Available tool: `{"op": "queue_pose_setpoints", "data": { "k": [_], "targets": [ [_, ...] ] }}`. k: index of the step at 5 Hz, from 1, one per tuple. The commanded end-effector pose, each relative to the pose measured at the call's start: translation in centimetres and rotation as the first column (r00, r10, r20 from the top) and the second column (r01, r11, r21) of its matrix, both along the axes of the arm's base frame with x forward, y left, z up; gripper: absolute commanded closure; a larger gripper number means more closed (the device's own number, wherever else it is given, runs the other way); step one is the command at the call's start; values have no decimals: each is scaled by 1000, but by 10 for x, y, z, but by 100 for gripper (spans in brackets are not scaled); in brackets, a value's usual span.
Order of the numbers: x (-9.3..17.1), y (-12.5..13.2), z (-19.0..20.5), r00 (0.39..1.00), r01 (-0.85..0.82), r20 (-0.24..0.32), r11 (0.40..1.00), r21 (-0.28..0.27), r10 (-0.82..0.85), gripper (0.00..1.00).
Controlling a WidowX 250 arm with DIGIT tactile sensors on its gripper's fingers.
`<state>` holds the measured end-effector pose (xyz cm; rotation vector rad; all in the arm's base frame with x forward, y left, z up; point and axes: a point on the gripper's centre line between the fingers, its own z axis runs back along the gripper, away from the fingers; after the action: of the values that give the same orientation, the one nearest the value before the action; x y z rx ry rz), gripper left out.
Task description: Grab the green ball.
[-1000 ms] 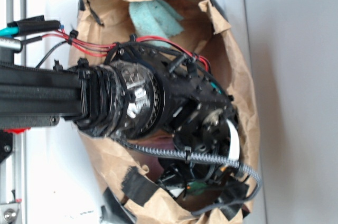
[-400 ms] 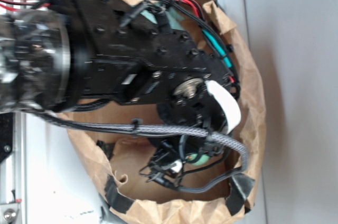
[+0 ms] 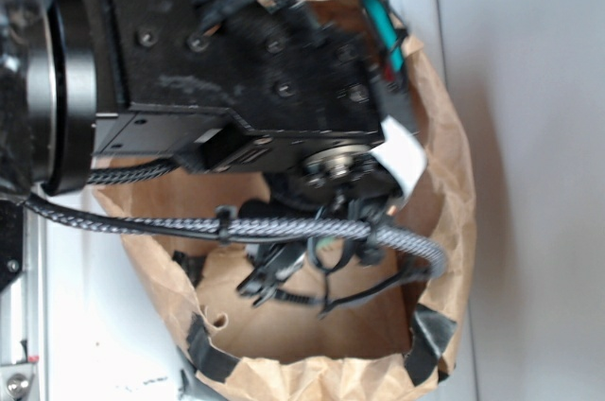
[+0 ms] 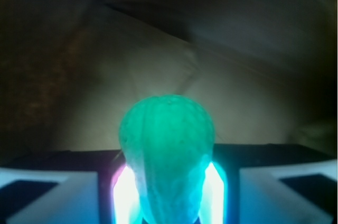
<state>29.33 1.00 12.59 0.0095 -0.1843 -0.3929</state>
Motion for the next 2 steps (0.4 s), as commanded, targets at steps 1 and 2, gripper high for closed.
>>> {"op": "queue_pose_setpoints", "data": {
  "k": [1, 2],
  "targets": [
    [-1, 24, 34, 969, -234, 113, 965, 120, 221, 100],
    [-12, 30, 43, 955, -276, 135, 957, 86, 264, 100]
  ]
}}
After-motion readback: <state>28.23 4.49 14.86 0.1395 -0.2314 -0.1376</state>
